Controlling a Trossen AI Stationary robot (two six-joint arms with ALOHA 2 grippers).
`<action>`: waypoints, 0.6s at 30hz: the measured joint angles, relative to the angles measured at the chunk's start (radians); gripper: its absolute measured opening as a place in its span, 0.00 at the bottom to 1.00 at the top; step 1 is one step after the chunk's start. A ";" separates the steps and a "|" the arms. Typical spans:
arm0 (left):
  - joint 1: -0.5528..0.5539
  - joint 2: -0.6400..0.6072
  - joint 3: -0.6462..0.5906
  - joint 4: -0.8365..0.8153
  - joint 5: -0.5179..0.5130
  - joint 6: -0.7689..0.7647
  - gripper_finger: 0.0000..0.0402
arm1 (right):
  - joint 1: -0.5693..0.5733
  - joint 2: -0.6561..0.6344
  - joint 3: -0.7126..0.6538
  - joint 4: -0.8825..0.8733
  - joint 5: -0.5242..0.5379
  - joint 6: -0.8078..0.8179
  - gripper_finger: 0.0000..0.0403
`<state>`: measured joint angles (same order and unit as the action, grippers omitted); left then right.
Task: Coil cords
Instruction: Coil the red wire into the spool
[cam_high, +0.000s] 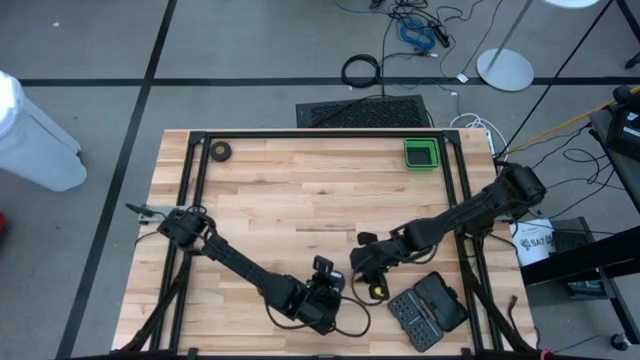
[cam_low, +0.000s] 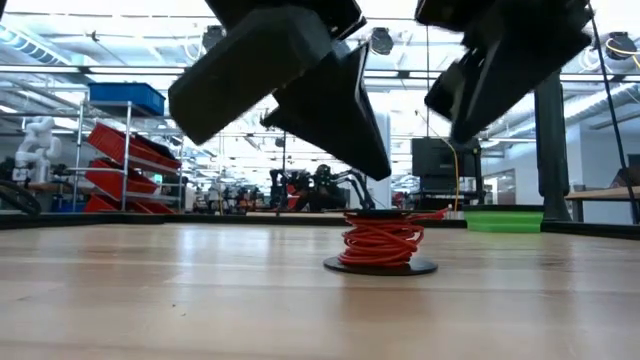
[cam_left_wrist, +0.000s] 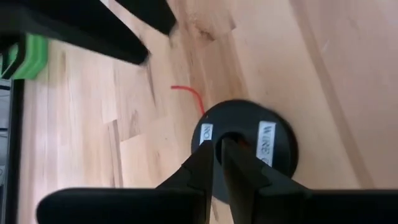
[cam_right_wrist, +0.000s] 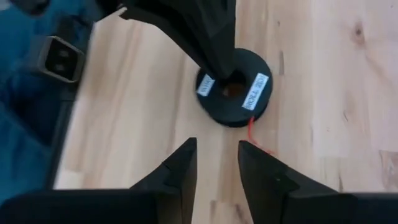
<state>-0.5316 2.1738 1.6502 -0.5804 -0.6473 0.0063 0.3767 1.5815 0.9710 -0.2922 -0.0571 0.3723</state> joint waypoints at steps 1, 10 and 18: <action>0.000 0.000 0.005 0.001 0.009 0.000 0.10 | 0.006 -0.019 0.000 -0.013 0.000 0.003 0.26; 0.010 -0.001 0.017 0.032 0.134 0.000 0.10 | 0.075 -0.133 0.000 -0.040 0.007 0.039 0.26; 0.031 0.002 0.015 0.028 0.136 0.000 0.10 | 0.118 -0.147 0.000 -0.043 0.013 0.038 0.26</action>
<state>-0.5007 2.1758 1.6653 -0.5528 -0.5114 0.0059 0.4942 1.4342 0.9710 -0.3350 -0.0443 0.4107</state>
